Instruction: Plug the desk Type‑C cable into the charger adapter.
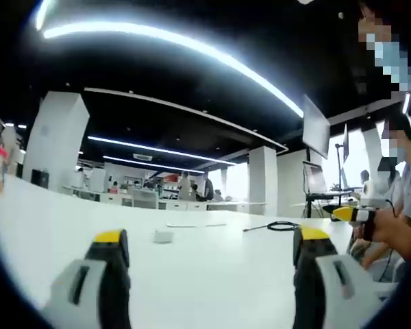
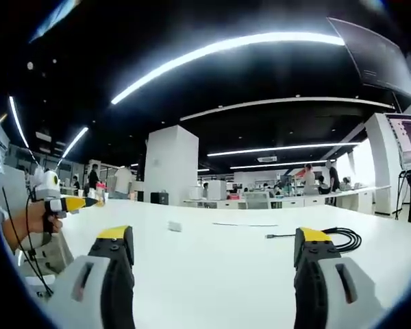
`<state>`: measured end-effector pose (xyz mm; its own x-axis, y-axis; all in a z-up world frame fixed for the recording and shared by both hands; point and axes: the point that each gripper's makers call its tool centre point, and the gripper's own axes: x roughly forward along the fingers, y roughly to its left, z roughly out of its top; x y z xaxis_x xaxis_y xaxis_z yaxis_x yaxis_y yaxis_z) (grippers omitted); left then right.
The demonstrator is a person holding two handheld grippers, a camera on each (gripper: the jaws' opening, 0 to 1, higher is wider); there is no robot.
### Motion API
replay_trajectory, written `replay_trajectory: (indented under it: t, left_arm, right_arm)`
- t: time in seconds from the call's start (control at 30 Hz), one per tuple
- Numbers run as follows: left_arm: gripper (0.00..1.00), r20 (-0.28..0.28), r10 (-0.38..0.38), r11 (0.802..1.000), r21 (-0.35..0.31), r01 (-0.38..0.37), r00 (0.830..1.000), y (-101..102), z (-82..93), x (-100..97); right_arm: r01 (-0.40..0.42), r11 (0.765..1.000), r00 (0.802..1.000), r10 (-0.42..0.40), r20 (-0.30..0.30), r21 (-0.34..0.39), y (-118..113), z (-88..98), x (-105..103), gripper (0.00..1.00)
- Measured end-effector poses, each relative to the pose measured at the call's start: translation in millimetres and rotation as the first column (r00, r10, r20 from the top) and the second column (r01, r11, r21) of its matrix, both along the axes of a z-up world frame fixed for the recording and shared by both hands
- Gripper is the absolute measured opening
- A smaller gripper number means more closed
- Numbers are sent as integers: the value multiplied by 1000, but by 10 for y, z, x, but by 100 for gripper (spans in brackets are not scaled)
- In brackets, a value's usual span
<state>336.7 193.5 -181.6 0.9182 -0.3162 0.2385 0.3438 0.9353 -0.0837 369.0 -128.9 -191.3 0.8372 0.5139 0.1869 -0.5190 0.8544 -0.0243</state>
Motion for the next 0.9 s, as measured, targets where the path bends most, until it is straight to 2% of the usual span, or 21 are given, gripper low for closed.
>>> replay_trajectory:
  t: [0.2,0.57,0.9]
  left_arm:
    - [100,-13,2,999,-53,-3,1000,-7,-11,18]
    - [100,-14,75,996,-44,-76,997,248,-37,4]
    - [100,-12,73,996,-44,-74,997,259,-45,-20]
  right_arm:
    - [18,1000,1000,-18,-10,-9,-109,-39,31,100]
    - [48,999,999,-48,-8,-12,-260,-15,53,100]
    - [23,1000,999,-23,-26,-6,-194,-57,42,100]
